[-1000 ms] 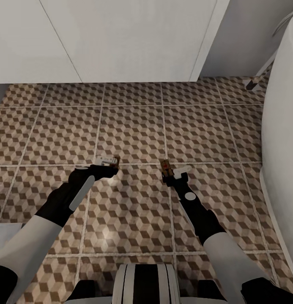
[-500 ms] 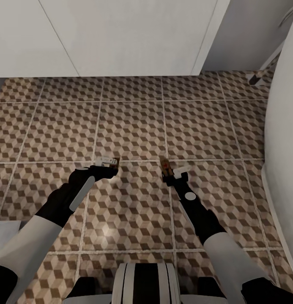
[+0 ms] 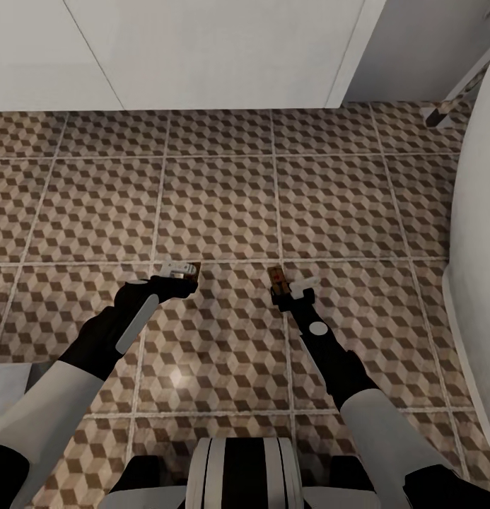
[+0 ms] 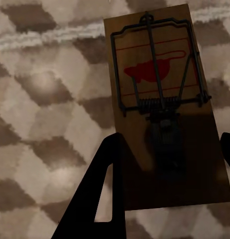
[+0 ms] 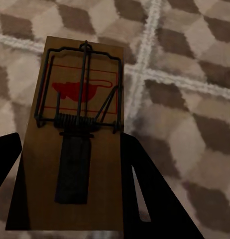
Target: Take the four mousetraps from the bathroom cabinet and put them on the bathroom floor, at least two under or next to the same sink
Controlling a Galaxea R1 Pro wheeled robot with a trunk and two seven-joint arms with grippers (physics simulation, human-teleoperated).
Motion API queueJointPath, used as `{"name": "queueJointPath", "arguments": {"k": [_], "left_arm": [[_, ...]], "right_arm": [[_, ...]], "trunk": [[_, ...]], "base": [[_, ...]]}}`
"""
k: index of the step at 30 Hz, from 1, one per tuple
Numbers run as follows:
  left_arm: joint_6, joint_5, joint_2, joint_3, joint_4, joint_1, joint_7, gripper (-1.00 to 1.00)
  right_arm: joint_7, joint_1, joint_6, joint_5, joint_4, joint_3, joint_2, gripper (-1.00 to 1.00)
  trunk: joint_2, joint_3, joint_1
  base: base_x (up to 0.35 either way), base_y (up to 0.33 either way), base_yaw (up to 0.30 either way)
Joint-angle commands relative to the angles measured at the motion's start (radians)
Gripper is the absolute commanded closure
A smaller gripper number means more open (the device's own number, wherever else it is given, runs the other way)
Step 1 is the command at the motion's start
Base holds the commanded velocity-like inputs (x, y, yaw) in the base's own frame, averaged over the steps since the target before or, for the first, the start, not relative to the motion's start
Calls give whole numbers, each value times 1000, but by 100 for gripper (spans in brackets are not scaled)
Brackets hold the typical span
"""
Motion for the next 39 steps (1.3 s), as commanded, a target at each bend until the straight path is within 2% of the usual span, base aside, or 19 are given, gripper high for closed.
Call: {"name": "queueJointPath", "arguments": {"k": [1,4,7,10,15,18,23,25,27,31,35,39], "left_arm": [[2,10,1,-1,-4,-1,10,100],[3,9,0,6,-4,-1,10,100],[6,8,-3,14,24,-3,10,100],[7,7,-13,22,109,-16,11,100],[6,6,-18,47,337,-114,11,100],[5,6,-17,61,430,-199,10,100],[33,0,-19,65,471,-339,12,100],[57,-11,-22,65,485,-373,13,100],[72,-38,-28,66,488,-403,18,100],[66,-72,-31,66,475,-420,18,100],[-20,-79,-31,65,461,-423,7,100],[-48,-80,-24,60,426,-425,-26,100]], "right_arm": [[-7,0,0,10,0,0,2,100],[-27,-12,28,24,-22,-1,8,100],[-51,-64,138,67,-54,-2,15,100],[-62,-147,260,93,-66,-2,19,100],[-67,-277,395,99,-46,-3,28,100],[-67,-387,482,100,19,-3,38,100],[-67,-535,504,101,194,-3,40,100],[-67,-562,505,101,222,-3,40,100],[-66,-580,505,100,240,-4,40,100],[-54,-590,500,92,248,-4,41,100],[-46,-591,460,87,246,-2,43,100],[-49,-591,430,86,246,-2,45,100]], "trunk": [[0,-1,0],[0,-2,0],[0,-2,0],[0,-2,0],[0,-2,0],[0,-2,0],[0,-2,0],[0,-2,0],[0,-2,0],[0,-2,0],[0,-2,0],[0,-2,0]], "base": [[0,0,0],[0,0,0],[0,0,0],[0,0,0],[0,0,0],[0,0,0],[0,0,0],[0,0,0],[0,0,0],[0,0,0],[0,0,0],[0,0,0]]}}
